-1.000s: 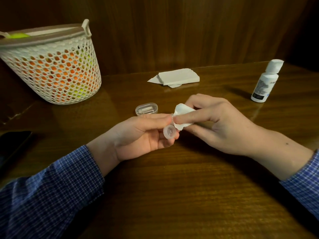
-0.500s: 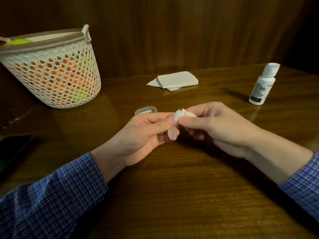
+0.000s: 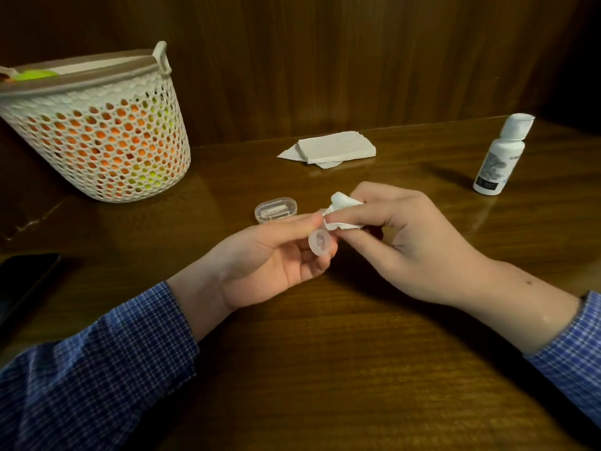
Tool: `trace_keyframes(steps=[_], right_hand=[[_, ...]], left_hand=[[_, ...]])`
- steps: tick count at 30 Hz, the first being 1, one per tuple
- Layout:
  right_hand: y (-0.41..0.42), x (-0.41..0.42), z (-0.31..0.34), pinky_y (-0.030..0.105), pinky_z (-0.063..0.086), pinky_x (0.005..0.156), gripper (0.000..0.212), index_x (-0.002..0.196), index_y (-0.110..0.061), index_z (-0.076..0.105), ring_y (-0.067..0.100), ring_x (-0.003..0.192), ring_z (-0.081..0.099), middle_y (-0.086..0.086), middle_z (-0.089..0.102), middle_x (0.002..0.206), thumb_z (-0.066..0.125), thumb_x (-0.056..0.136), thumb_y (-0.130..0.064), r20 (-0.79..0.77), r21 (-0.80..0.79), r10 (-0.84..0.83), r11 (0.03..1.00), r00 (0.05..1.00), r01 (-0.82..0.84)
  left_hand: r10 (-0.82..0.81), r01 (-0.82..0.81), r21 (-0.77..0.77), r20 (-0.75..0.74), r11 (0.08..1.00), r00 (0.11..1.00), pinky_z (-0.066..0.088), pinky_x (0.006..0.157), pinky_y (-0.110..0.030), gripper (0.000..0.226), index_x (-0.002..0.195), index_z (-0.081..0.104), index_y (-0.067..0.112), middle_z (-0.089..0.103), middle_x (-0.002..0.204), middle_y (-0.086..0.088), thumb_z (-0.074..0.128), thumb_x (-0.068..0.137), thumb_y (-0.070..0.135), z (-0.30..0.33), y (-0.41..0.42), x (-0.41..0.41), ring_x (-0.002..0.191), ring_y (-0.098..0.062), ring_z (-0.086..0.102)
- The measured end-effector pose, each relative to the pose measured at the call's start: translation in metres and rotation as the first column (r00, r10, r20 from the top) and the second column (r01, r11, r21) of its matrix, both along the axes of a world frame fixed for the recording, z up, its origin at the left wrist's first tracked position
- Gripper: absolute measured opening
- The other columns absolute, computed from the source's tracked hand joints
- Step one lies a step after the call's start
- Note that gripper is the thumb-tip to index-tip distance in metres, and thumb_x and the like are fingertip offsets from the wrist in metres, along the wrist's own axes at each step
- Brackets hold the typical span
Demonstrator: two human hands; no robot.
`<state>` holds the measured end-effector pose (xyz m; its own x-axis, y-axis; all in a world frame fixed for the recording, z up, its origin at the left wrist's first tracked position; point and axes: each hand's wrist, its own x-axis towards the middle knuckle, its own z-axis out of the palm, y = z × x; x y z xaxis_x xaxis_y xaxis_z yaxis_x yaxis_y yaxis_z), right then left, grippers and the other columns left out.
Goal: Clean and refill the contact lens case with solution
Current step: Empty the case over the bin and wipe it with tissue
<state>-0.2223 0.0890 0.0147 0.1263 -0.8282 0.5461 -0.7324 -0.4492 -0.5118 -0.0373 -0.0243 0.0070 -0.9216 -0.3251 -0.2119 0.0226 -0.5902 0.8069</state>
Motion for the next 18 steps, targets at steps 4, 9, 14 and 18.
trace_keyframes(steps=[4,9,14,18], right_hand=[[0.002,0.004,0.0,0.021,0.052,0.073,0.021,0.113,-0.022,0.079,0.013,0.089,0.064,-0.006,0.07,0.092,0.066,0.096,-0.023,0.075,0.072,-0.03,0.997,0.997,0.024],[-0.001,-0.002,0.006,0.029,0.055,0.082,0.015,0.1,-0.027,0.082,0.008,0.091,0.07,-0.009,0.077,0.092,0.067,0.096,-0.028,0.27,0.273,-0.071,0.962,0.96,-0.006],[0.001,-0.007,0.011,0.025,0.047,0.071,0.018,0.089,-0.028,0.081,0.006,0.074,0.061,-0.004,0.071,0.079,0.067,0.098,-0.02,0.441,0.162,-0.028,0.986,0.897,-0.048],[0.006,0.0,0.008,0.019,0.047,0.072,0.023,0.113,-0.026,0.078,0.015,0.085,0.063,-0.006,0.07,0.091,0.073,0.093,-0.016,0.112,0.047,0.036,0.998,0.993,-0.042]], left_hand=[[-0.021,0.019,-0.089,-0.021,0.996,1.0,0.057,0.077,-0.024,0.025,0.117,0.077,0.01,0.063,0.092,-0.004,0.06,0.099,0.016,-0.004,0.0,0.002,0.08,-0.009,0.062],[0.024,-0.031,-0.156,-0.044,0.987,0.999,0.056,0.08,-0.024,0.034,0.131,0.068,0.004,0.062,0.09,-0.004,0.056,0.101,0.015,-0.005,0.003,-0.004,0.079,-0.008,0.061],[0.104,-0.106,-0.02,-0.069,0.994,0.992,0.058,0.078,-0.023,0.027,0.121,0.071,0.007,0.062,0.095,-0.005,0.062,0.097,0.016,-0.001,-0.002,-0.003,0.082,-0.01,0.064],[0.147,-0.149,-0.037,-0.058,0.988,0.987,0.06,0.083,-0.025,0.025,0.113,0.078,0.011,0.07,0.108,-0.007,0.066,0.093,0.018,-0.002,-0.001,-0.003,0.096,-0.014,0.07]])
